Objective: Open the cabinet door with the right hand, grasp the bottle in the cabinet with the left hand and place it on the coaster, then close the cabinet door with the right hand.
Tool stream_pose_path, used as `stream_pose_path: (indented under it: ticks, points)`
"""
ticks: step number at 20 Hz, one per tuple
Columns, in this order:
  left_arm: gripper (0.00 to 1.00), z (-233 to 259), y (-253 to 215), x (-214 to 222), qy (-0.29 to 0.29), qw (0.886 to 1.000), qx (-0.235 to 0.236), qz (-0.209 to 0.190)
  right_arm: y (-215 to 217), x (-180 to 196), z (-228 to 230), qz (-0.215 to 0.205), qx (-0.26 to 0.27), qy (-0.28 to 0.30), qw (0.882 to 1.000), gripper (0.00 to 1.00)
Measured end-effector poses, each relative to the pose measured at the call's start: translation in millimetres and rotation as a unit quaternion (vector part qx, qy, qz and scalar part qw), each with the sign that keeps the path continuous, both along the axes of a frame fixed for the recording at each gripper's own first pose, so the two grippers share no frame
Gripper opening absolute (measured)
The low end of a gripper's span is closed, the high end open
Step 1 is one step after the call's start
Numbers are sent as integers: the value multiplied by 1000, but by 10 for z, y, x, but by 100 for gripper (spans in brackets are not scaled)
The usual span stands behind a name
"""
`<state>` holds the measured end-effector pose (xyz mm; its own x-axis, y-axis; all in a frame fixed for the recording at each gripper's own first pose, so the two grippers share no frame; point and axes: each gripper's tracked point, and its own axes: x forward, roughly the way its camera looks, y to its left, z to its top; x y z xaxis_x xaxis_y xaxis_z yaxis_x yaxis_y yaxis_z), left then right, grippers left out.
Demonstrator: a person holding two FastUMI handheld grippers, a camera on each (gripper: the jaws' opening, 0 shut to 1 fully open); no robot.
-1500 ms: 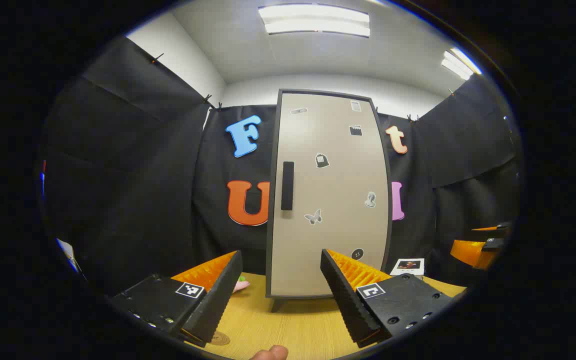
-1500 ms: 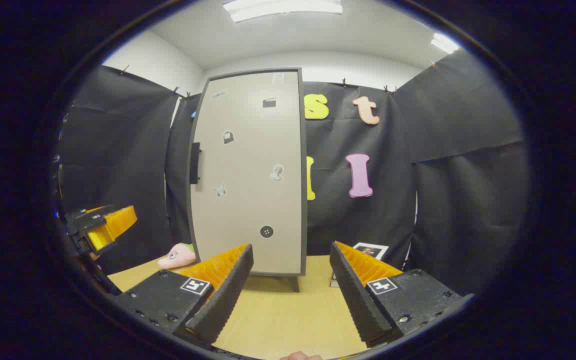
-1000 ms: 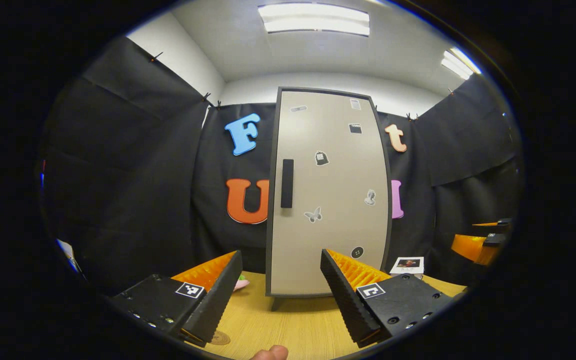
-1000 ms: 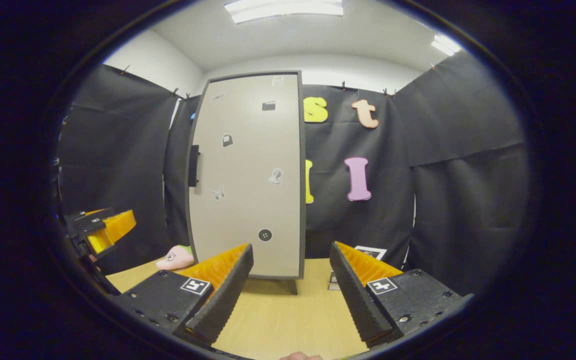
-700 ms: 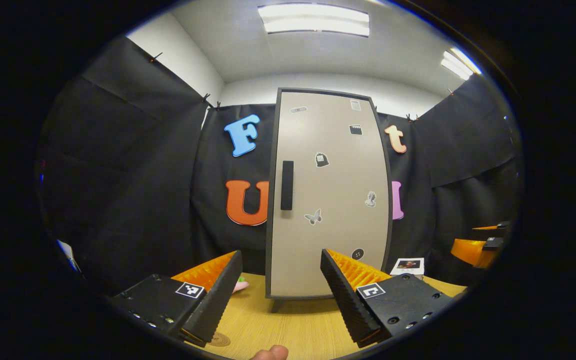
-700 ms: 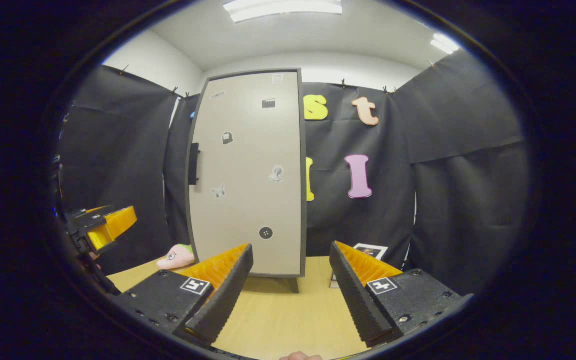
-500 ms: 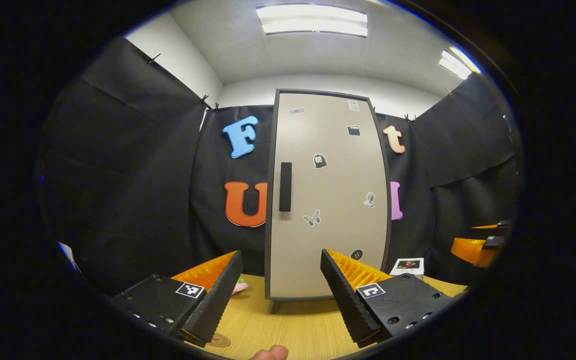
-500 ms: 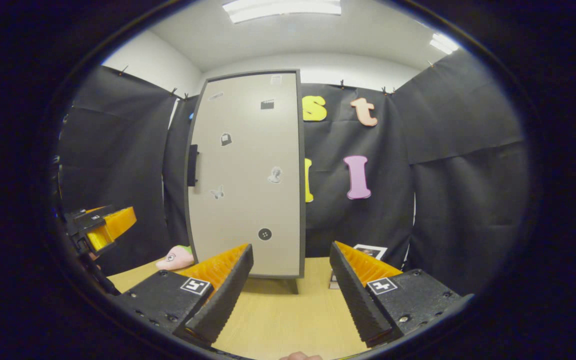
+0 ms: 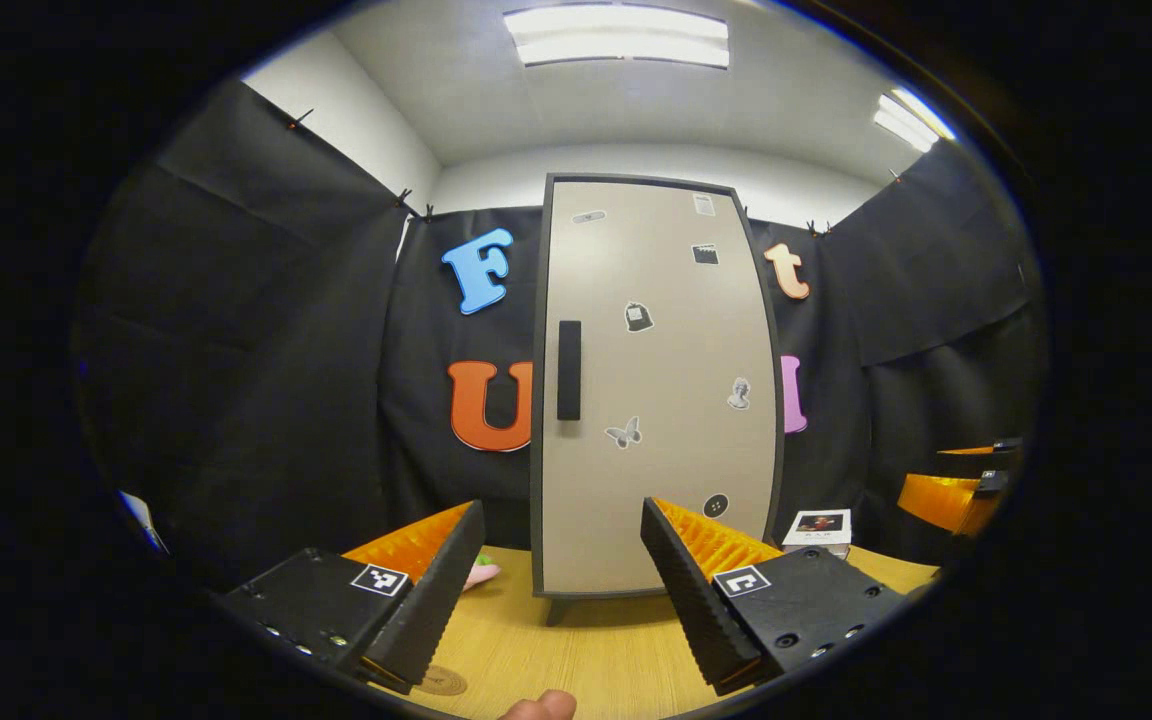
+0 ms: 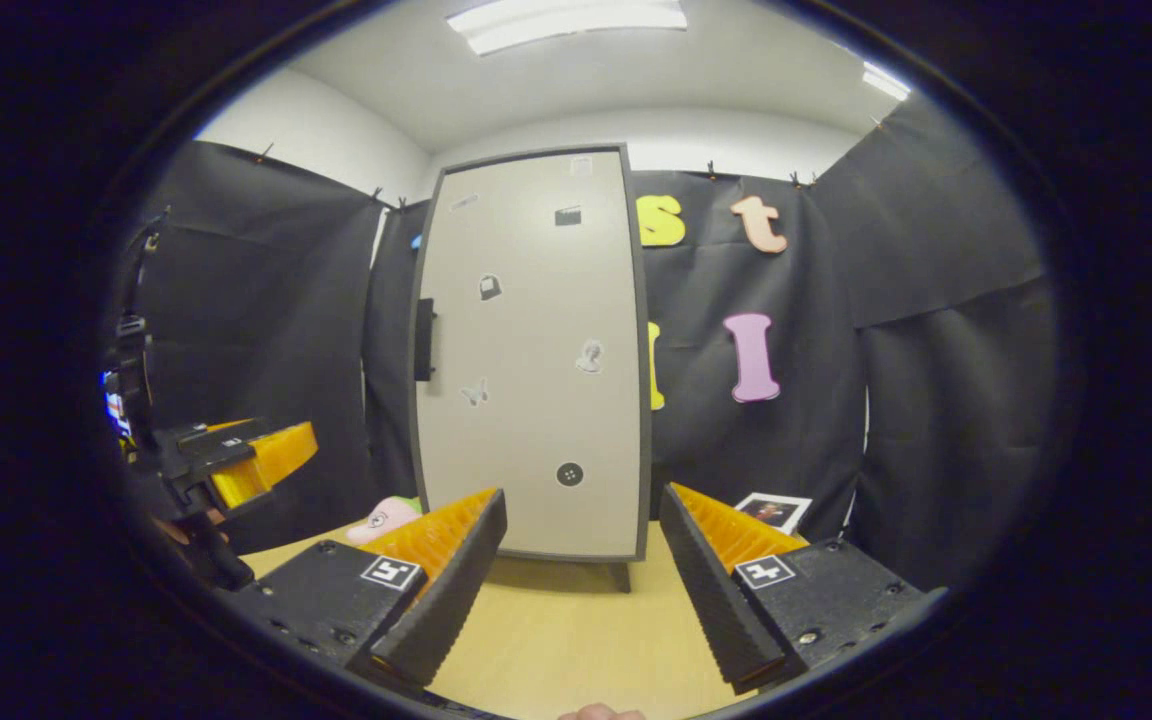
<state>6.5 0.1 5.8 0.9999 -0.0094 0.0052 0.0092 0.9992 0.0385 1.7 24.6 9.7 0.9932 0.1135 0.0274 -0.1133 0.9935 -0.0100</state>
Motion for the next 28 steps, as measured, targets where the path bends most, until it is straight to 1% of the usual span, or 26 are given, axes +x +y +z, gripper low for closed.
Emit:
stream_pose_path:
  ticks: [2,5,8,10,11,15,18,19,20,24,26,28]
  points:
    - [95,14,-23,-5,-4,1000,-3,1,39,37,72,12,-8,-1,1000,99]
    - [95,1,-78,-50,-4,1000,-7,-7,124,161,176,41,9,4,999,99]
    - [95,10,-49,-95,-8,1000,-2,-3,331,340,234,94,39,35,994,99]
    - [95,-13,-41,-118,-6,1000,-2,-3,446,483,373,118,51,40,991,99]
    - [95,-16,-30,-132,-5,1000,-3,-2,504,559,440,126,47,37,990,100]
    - [95,-66,68,-160,3,1000,-5,8,812,954,685,149,1,21,989,99]
    - [95,-77,183,-174,6,1000,-7,19,1153,1255,857,174,-23,11,984,99]
    - [95,-67,210,-176,6,1000,-5,22,1244,1367,890,175,-27,10,984,99]
    - [95,-71,250,-178,7,1000,-1,27,1337,1469,905,174,-27,11,984,99]
    - [95,-74,414,-205,7,999,18,40,1791,1823,929,203,-5,32,979,99]
    - [95,-79,466,-240,7,999,19,44,1947,1974,985,211,7,33,977,99]
    - [95,-92,505,-230,8,998,24,51,2073,2126,1035,212,7,30,977,99]
